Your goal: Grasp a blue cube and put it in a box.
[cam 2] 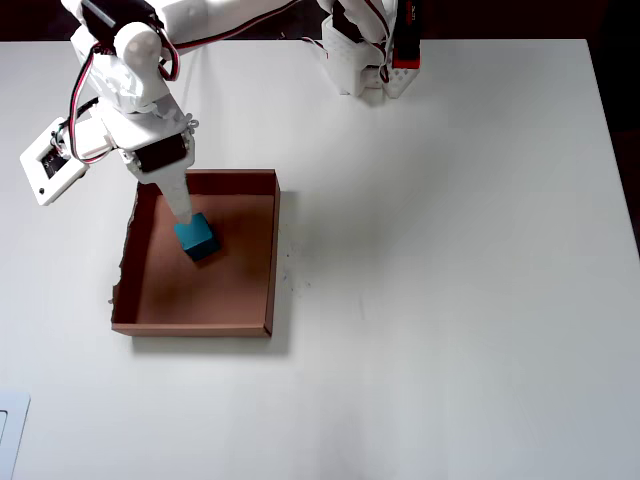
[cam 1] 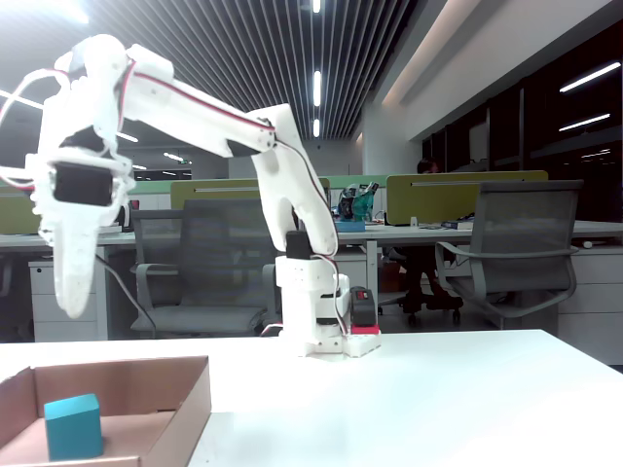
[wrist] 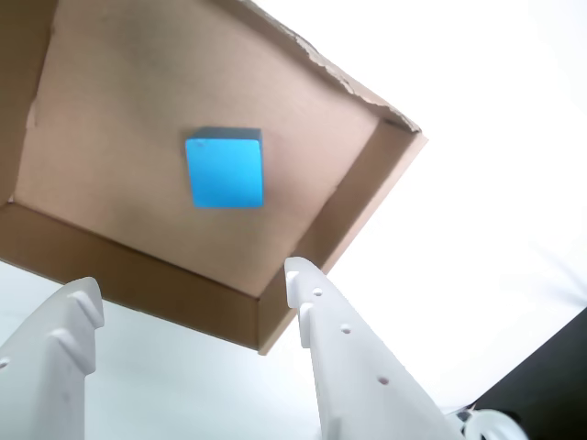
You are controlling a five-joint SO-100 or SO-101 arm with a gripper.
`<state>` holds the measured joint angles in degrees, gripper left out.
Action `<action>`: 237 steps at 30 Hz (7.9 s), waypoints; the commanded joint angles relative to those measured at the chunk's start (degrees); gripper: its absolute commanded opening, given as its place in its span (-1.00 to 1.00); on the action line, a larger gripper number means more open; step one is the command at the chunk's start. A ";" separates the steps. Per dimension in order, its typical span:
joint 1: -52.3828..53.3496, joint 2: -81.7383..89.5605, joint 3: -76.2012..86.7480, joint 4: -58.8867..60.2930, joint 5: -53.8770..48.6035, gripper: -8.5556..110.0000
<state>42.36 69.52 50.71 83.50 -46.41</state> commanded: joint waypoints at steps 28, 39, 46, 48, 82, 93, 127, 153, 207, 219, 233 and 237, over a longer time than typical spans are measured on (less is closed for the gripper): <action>-17.93 63.63 57.48 -5.27 -9.76 -0.44; -24.26 81.30 78.40 -8.70 -10.63 -0.44; -27.86 93.16 89.38 -8.61 -10.90 -0.44; -28.83 96.15 92.37 -8.53 -10.90 -0.44; -37.00 112.94 119.44 -14.41 -9.14 -0.54; -37.88 112.94 119.53 -13.18 -8.53 -0.54; -37.88 112.94 119.53 -13.10 -8.26 -0.44; -37.88 112.94 119.53 -13.10 -8.26 -0.44; -37.88 112.94 119.53 -13.10 -8.26 -0.44; -37.88 112.94 119.53 -13.10 -8.26 -0.44; -37.88 112.94 119.53 -13.10 -8.26 -0.44; -37.88 112.94 119.53 -13.10 -8.26 -0.44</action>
<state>4.83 182.29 170.07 69.96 -54.84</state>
